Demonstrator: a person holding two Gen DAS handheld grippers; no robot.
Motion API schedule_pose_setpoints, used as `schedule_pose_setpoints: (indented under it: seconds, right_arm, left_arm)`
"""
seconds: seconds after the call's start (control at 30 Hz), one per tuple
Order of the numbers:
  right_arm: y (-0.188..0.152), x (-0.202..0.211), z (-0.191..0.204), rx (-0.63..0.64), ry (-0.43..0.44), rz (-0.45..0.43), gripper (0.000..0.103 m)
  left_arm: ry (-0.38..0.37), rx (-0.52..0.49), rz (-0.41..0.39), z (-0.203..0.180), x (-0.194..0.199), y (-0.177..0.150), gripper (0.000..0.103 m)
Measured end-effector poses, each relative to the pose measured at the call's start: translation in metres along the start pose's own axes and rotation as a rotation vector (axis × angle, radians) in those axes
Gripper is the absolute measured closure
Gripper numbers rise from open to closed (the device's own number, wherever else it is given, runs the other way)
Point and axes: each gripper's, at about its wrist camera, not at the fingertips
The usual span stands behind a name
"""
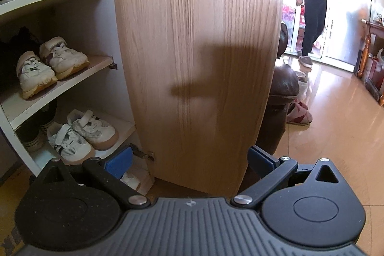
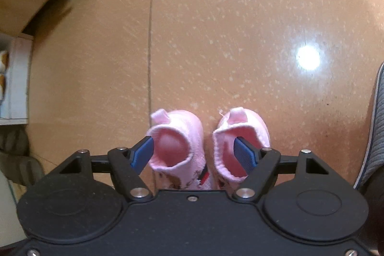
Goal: Organize scattered shoes
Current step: 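Grasp the pink knit baby shoes by their heels in the right tool, then carry the pink shoe pair with the right tool into the cabinet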
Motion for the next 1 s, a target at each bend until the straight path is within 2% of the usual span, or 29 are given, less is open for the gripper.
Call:
schedule_pose_setpoints:
  seconds: [0.07, 0.13, 0.2, 0.37, 0.43, 0.53, 0.6, 0.7, 0.8, 1.0]
  right_arm:
    - [-0.002, -0.005, 0.000, -0.004, -0.028, -0.004, 0.029]
    - [-0.002, -0.008, 0.000, 0.002, -0.048, 0.000, 0.044]
    - [-0.003, -0.012, 0.001, 0.014, -0.066, 0.006, 0.051]
    - [-0.005, -0.012, 0.008, 0.049, -0.079, -0.002, 0.055]
    - [-0.004, -0.013, 0.009, 0.056, -0.079, -0.009, 0.066]
    - [0.001, -0.021, 0.003, 0.057, -0.066, 0.003, 0.075]
    - [0.002, -0.023, 0.003, 0.064, -0.061, 0.006, 0.077]
    - [0.004, -0.025, 0.004, 0.075, -0.049, -0.004, 0.088]
    - [0.002, -0.017, 0.005, 0.091, -0.027, -0.032, 0.091]
    - [0.011, 0.016, 0.008, 0.106, 0.068, -0.130, 0.094]
  left_arm:
    - [0.009, -0.014, 0.009, 0.000, -0.001, -0.001, 0.001]
    - [0.020, -0.030, 0.019, -0.001, -0.003, -0.002, 0.001]
    - [0.025, -0.040, 0.024, -0.001, -0.004, -0.002, 0.001]
    - [0.030, -0.061, 0.024, -0.002, -0.005, -0.001, 0.001]
    - [0.030, -0.069, 0.024, -0.003, -0.005, -0.001, 0.001]
    - [0.030, -0.069, 0.022, -0.002, -0.004, -0.001, 0.001]
    - [0.030, -0.066, 0.016, 0.000, -0.001, -0.001, 0.001]
    - [0.029, -0.061, 0.011, 0.001, 0.000, -0.001, 0.001]
    - [0.028, -0.052, 0.006, 0.001, 0.002, -0.001, 0.001]
    - [0.019, -0.030, -0.009, 0.002, 0.005, 0.000, 0.001]
Point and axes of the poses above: each gripper's, at about its wrist camera, not at the fingertips, and x roughly against the way its jaws point, z to its left, y to its top, and after that the axes turned 14 degrees about -y, right-handed
